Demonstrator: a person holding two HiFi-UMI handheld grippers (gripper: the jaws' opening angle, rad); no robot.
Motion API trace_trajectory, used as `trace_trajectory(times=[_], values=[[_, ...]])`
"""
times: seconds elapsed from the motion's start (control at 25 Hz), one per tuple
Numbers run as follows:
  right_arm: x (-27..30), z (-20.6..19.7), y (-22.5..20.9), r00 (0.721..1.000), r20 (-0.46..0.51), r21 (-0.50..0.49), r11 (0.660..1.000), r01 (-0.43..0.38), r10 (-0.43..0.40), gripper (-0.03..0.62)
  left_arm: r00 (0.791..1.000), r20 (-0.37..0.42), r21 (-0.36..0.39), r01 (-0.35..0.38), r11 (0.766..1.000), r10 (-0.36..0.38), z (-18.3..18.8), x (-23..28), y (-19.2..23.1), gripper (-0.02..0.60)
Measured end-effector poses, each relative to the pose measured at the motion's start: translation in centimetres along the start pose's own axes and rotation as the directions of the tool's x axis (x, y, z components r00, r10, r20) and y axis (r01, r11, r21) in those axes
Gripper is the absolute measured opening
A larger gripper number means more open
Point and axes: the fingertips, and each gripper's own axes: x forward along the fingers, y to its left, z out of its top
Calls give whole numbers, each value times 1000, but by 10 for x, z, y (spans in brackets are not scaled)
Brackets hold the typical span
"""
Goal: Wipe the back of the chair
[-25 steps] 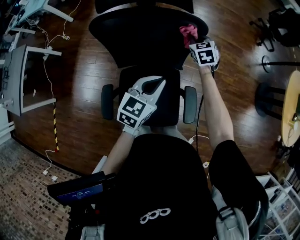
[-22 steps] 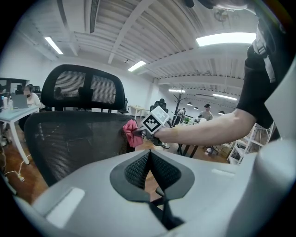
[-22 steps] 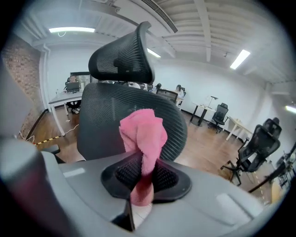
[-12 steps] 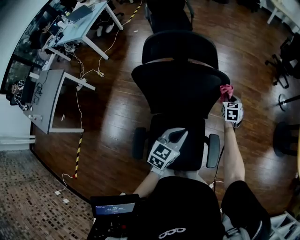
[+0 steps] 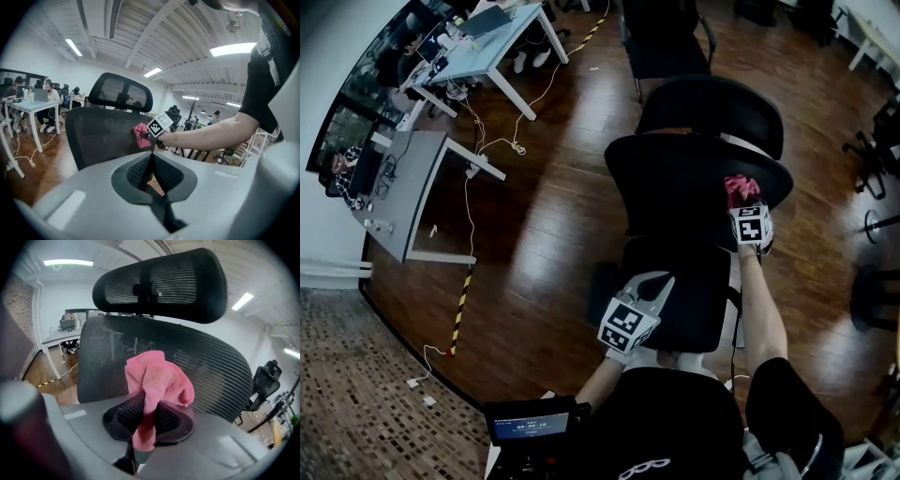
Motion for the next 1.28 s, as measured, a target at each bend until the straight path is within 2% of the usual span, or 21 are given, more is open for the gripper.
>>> trace_trajectory(times=[0.4, 0.84, 1.08, 1.28], values=[[43, 59, 128, 993, 24, -88, 990, -114, 117, 40, 996, 7, -55, -87, 995, 87, -22, -64, 68, -9], [74, 104, 258, 961, 5, -195, 943, -271, 277, 40, 994, 21, -85, -103, 991, 106, -26, -97, 102, -9], [84, 114, 307, 933, -3, -245, 904, -350, 360, 40, 991, 17, -108, -131, 985, 134, -37, -112, 116, -9], [90, 109, 319, 925, -12, -213, 903, -374, 380, 40, 987, 16, -118, -159, 980, 162, -41, -118, 131, -9]])
